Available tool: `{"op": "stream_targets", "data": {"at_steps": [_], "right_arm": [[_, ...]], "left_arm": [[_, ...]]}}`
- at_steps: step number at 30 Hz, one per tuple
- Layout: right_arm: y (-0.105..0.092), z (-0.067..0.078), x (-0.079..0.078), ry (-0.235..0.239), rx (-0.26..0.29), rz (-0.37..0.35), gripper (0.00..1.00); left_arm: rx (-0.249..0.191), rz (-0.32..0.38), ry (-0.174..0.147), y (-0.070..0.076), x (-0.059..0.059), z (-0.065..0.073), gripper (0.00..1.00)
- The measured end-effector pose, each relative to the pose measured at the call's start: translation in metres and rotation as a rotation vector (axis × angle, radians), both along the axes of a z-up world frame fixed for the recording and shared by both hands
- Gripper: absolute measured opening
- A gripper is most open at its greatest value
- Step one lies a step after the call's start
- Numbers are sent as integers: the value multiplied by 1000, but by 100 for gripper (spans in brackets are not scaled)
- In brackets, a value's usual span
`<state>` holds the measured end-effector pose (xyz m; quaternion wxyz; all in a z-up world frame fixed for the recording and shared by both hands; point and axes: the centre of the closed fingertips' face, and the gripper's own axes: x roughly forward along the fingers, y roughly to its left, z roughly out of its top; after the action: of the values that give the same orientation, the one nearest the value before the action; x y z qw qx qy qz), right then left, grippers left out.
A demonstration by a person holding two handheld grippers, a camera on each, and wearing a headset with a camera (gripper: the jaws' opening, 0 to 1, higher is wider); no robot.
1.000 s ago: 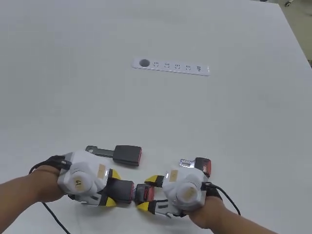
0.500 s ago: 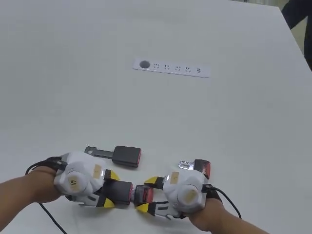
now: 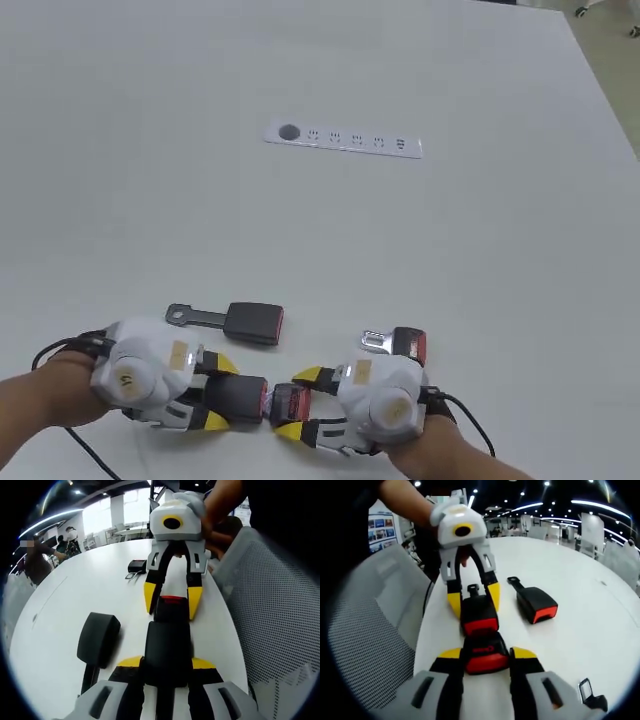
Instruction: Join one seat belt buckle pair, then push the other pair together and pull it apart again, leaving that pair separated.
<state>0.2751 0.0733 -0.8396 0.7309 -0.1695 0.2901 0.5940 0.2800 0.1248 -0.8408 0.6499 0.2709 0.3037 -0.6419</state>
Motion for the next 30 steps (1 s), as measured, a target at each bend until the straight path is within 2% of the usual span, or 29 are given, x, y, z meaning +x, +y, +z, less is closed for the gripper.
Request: {"op": "stream_targets", "data": {"at_steps": [3, 18, 30], "right_arm": [[0, 0, -1, -46, -17, 22, 35], [-1, 1, 1, -13, 9, -9, 35], [-1, 1, 0, -13, 15, -19, 35]], "left_arm": [[-13, 18, 20, 0, 0, 1, 34], [-25, 21, 16, 0, -1, 1, 34], [-25, 18, 7, 0, -1, 2, 34]]}}
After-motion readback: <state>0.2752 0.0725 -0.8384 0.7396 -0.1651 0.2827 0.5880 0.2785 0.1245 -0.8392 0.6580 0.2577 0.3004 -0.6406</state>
